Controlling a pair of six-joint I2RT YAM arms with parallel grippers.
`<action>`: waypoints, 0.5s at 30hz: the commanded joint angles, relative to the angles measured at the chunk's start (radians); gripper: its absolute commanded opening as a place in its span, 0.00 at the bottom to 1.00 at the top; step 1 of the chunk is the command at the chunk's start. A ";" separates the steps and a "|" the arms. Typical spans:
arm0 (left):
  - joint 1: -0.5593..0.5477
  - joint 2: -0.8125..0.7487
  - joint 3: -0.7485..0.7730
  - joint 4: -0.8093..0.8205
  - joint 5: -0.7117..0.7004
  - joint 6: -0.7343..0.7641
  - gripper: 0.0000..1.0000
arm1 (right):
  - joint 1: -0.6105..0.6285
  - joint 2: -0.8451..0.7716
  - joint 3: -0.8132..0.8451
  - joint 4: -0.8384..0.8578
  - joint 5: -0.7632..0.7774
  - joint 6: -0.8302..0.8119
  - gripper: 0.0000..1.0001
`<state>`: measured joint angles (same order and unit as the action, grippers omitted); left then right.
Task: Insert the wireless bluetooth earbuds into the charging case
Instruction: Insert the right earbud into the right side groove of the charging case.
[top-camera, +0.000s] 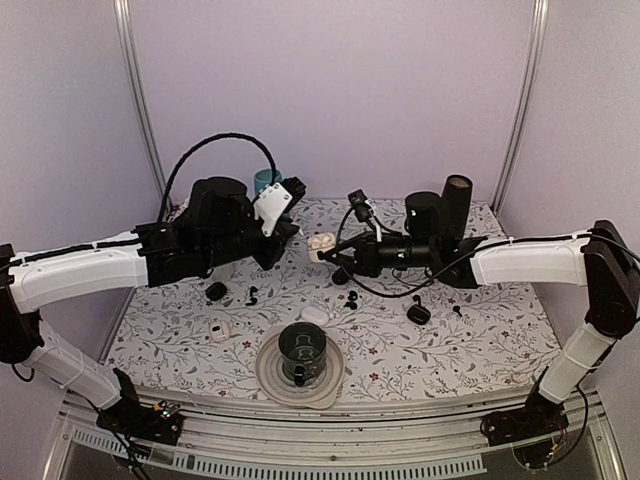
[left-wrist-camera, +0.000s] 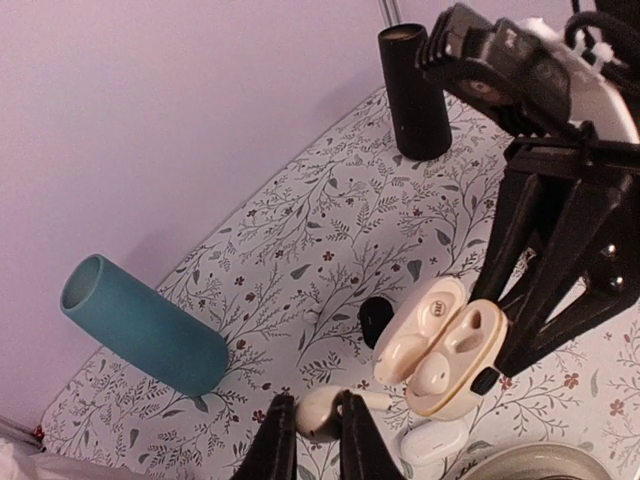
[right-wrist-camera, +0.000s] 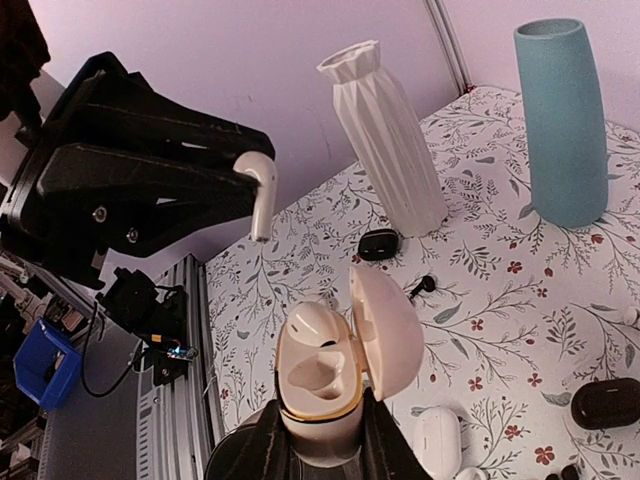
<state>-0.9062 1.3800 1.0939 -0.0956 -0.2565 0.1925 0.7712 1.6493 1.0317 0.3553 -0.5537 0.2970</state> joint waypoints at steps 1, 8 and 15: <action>-0.037 -0.001 0.043 -0.013 -0.018 0.072 0.12 | -0.006 0.028 0.055 -0.027 -0.058 0.002 0.04; -0.070 0.025 0.081 -0.027 -0.024 0.132 0.12 | 0.008 0.043 0.108 -0.086 -0.092 -0.019 0.04; -0.105 0.048 0.091 -0.034 -0.025 0.180 0.12 | 0.016 0.026 0.128 -0.107 -0.098 -0.028 0.04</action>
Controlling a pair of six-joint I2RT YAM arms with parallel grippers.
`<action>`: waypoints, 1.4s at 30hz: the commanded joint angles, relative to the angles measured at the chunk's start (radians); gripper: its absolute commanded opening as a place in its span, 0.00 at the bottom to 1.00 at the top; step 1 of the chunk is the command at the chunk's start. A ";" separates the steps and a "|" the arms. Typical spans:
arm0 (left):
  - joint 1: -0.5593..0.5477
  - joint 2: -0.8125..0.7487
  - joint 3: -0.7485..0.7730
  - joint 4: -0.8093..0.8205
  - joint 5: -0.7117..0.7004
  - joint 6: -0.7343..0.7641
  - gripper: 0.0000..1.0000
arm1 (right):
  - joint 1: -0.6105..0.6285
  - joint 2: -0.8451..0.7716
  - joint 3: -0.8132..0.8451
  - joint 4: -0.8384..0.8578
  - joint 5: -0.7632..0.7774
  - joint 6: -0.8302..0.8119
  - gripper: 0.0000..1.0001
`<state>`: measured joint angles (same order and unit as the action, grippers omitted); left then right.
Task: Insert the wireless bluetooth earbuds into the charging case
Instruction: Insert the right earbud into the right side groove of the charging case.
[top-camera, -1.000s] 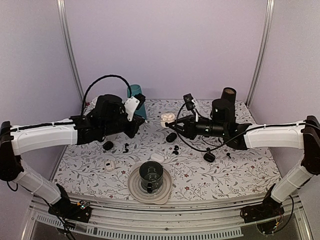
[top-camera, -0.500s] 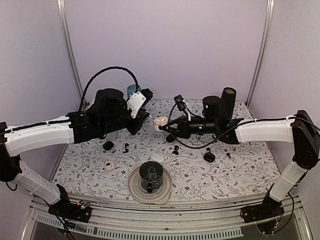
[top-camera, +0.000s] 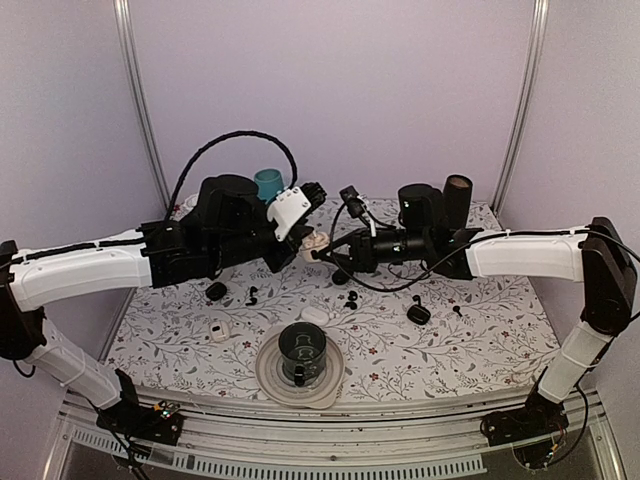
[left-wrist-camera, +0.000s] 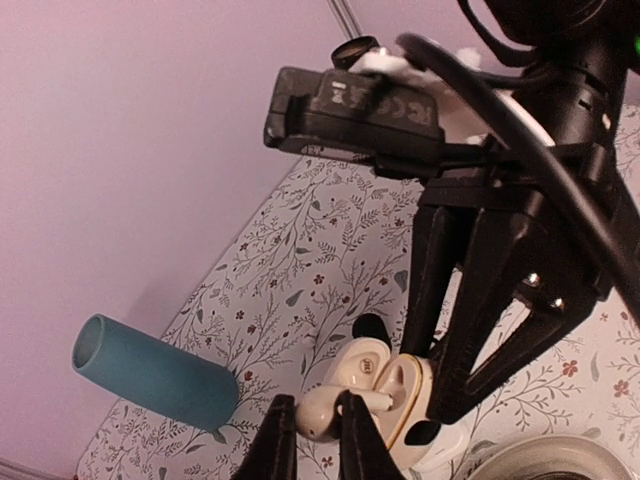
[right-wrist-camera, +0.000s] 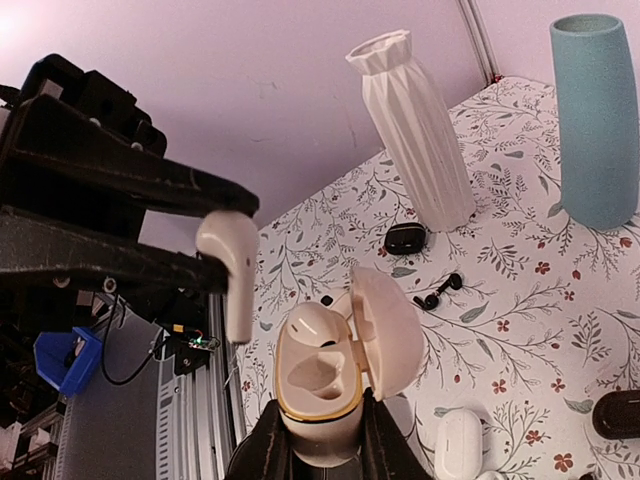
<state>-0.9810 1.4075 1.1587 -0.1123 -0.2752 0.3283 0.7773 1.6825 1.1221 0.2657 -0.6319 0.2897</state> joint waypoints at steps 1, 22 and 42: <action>-0.032 0.024 0.027 -0.017 -0.011 0.048 0.12 | 0.011 -0.010 0.041 -0.022 -0.020 -0.025 0.04; -0.071 0.042 0.021 -0.010 -0.089 0.112 0.11 | 0.022 -0.051 0.049 -0.023 -0.004 -0.017 0.04; -0.089 0.000 -0.008 -0.017 -0.017 0.132 0.13 | 0.021 -0.082 0.039 0.028 0.046 -0.001 0.04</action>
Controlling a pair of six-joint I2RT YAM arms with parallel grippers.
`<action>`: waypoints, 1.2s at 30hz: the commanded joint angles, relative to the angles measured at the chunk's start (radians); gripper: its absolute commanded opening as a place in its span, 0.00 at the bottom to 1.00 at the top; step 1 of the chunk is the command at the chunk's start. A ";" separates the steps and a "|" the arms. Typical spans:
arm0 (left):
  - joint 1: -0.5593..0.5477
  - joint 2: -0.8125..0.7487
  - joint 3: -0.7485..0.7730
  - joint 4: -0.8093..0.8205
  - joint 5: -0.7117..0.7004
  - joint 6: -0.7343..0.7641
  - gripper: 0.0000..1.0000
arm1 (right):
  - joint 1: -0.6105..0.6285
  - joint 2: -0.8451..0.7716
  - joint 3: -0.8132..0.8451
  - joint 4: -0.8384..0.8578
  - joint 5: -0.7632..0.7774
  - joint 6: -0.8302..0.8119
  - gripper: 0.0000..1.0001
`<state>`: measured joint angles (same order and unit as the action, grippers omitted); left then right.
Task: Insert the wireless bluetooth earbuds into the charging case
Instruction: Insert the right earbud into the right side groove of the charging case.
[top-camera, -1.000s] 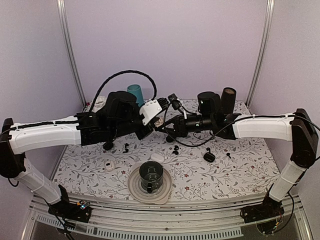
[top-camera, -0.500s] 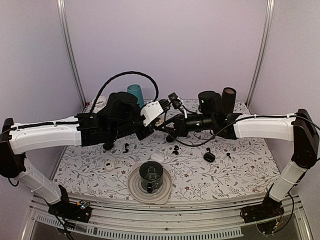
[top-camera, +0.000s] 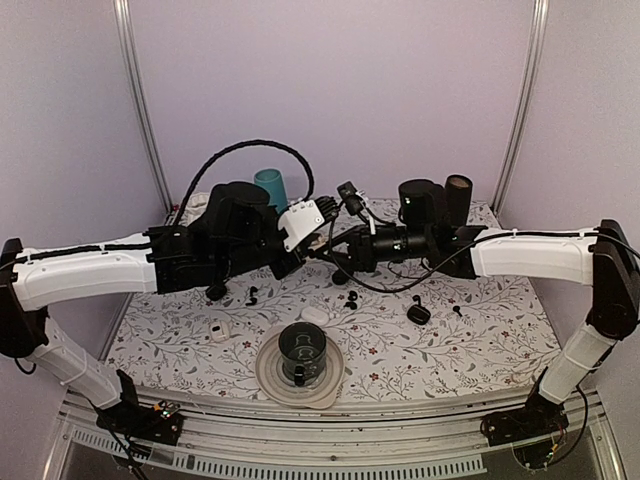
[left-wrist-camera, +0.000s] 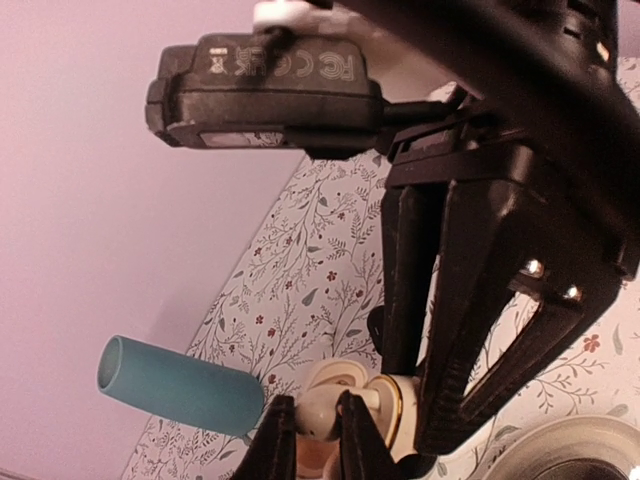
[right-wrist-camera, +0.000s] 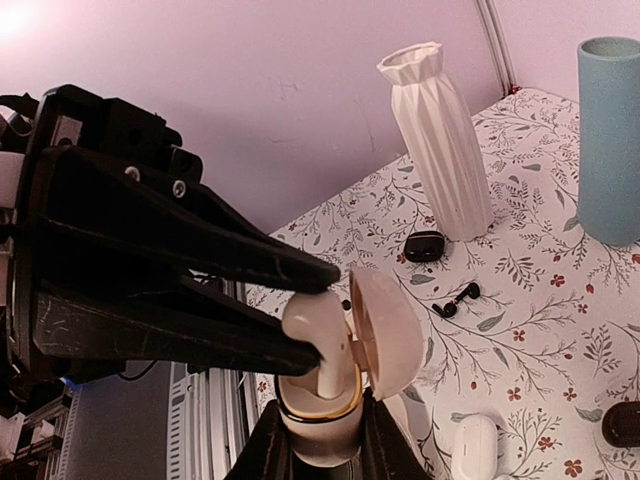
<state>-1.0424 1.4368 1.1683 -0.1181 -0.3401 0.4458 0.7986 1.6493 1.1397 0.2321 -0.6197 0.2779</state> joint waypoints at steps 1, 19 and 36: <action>-0.027 -0.030 -0.018 -0.011 0.049 0.015 0.13 | 0.000 -0.050 0.021 0.061 0.035 0.010 0.04; -0.038 -0.048 -0.016 -0.018 0.080 0.042 0.18 | 0.001 -0.086 0.018 0.107 0.078 -0.035 0.04; -0.035 -0.040 0.003 0.005 0.070 0.028 0.22 | 0.010 -0.099 0.015 0.129 0.048 -0.058 0.04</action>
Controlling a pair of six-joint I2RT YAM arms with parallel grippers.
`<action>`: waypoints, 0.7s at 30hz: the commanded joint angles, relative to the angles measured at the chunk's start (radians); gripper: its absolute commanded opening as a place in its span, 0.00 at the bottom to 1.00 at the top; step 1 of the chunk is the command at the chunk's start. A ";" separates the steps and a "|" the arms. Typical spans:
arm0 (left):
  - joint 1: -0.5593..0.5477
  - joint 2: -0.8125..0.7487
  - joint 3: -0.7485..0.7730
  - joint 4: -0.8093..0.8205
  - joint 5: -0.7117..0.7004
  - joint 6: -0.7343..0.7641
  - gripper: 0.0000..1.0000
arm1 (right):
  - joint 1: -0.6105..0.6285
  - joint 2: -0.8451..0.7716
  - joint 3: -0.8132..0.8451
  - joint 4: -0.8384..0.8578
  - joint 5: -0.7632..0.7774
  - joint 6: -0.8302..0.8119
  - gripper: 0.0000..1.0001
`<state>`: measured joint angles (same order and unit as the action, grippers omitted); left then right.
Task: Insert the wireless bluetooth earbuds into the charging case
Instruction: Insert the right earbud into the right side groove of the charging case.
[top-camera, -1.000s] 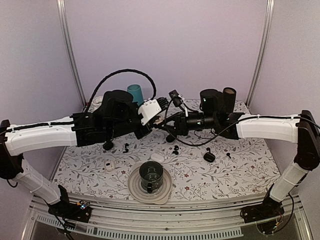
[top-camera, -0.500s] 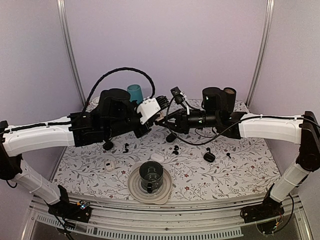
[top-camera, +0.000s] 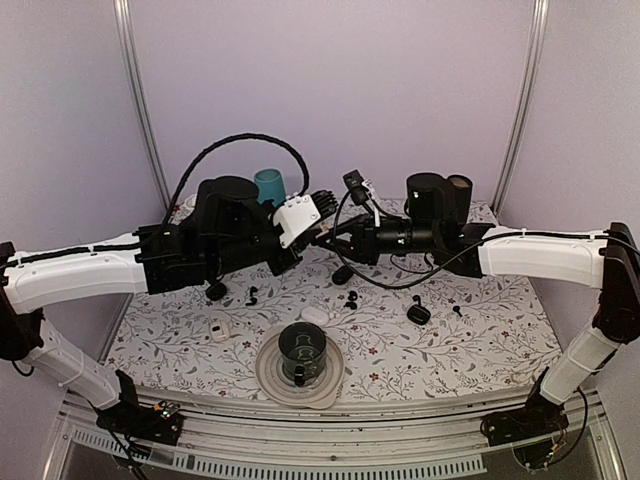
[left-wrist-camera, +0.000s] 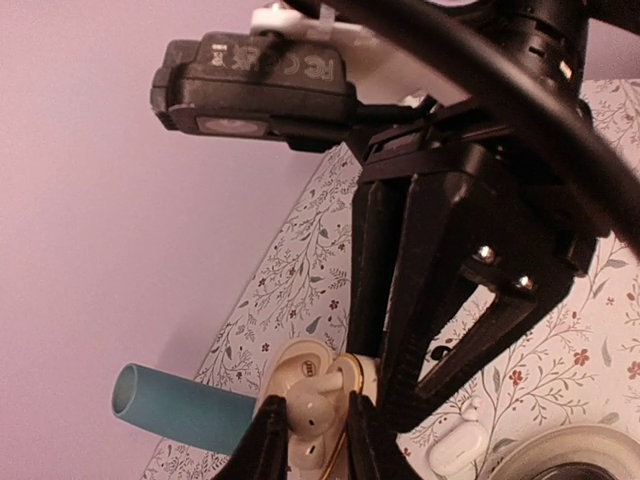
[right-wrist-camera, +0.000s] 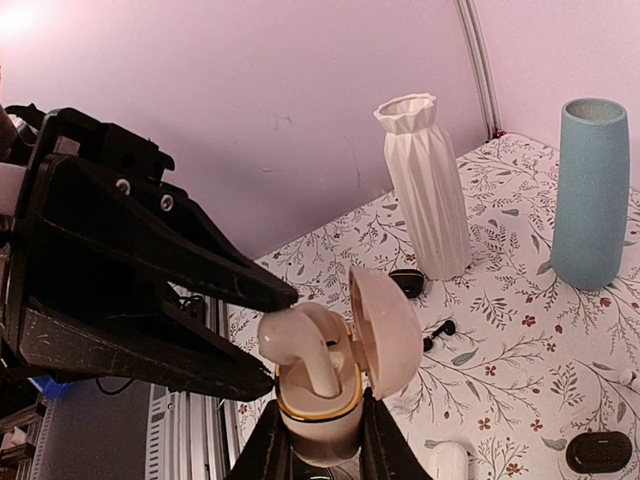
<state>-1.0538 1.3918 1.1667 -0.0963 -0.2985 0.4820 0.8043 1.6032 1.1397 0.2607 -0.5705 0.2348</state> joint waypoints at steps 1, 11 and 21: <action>-0.023 0.005 0.005 -0.016 0.028 -0.010 0.22 | 0.006 -0.055 0.011 0.102 -0.002 -0.016 0.04; -0.006 0.020 0.037 -0.047 0.079 -0.044 0.11 | 0.017 -0.074 -0.030 0.149 -0.060 -0.018 0.04; -0.001 0.044 0.073 -0.076 0.112 -0.055 0.06 | 0.020 -0.077 -0.040 0.156 -0.037 -0.029 0.04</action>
<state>-1.0534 1.4075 1.2209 -0.1192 -0.2134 0.4435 0.8120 1.5753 1.1000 0.3305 -0.5995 0.2207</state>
